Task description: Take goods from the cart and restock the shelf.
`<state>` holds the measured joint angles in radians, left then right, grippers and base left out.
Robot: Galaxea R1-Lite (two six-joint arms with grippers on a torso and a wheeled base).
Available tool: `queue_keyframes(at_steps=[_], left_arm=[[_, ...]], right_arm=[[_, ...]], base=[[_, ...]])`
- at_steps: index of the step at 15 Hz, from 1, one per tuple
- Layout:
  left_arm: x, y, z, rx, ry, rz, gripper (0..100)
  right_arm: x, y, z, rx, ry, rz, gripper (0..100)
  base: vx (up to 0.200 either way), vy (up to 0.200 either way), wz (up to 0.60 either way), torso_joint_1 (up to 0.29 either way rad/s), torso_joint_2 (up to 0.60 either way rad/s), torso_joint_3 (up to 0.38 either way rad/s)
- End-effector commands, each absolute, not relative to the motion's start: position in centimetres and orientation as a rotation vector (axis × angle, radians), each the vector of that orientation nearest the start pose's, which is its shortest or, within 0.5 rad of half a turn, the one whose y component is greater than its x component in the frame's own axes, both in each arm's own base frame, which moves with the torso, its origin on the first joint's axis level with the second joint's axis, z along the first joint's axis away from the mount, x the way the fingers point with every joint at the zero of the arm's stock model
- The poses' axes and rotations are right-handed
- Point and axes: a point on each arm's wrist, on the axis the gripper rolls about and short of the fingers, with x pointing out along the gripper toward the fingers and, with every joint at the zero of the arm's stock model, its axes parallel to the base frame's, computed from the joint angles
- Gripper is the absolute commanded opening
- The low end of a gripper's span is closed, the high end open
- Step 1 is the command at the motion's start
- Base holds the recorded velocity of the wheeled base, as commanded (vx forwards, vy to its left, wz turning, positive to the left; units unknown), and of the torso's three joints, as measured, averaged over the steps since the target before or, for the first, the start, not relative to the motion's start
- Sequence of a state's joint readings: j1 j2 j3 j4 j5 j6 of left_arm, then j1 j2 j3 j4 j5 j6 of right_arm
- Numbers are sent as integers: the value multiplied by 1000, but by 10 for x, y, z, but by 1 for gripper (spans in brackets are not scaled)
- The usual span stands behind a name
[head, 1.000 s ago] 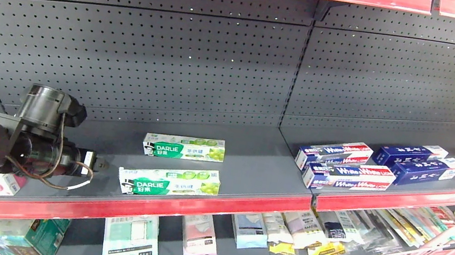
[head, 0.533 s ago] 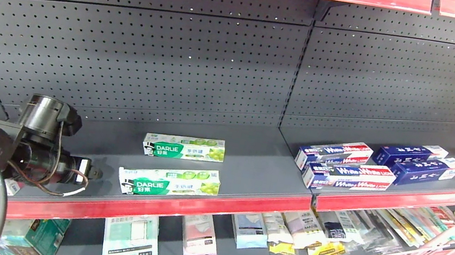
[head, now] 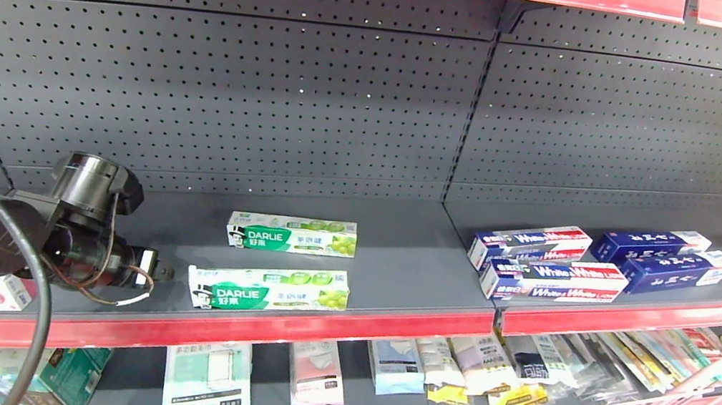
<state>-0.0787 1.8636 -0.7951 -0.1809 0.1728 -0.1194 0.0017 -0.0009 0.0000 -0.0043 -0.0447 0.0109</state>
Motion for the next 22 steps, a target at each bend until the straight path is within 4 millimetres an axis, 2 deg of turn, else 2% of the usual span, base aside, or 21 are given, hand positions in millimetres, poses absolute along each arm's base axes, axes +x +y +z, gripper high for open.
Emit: queue_keyframes(at_steps=[1, 13, 22], left_arm=[[309, -21, 87, 3, 880, 139, 100], [322, -32, 79, 16, 866, 108, 100], [324, -33, 76, 19, 865, 107, 100]], right_arm=[[-23, -1, 76, 11, -5, -43, 100], [-23, -1, 76, 11, -5, -43, 100], [-23, -1, 76, 11, -5, -43, 100]], base=[[0, 0, 0, 0, 0, 0], [0, 0, 0, 0, 0, 0], [0, 0, 0, 0, 0, 0]])
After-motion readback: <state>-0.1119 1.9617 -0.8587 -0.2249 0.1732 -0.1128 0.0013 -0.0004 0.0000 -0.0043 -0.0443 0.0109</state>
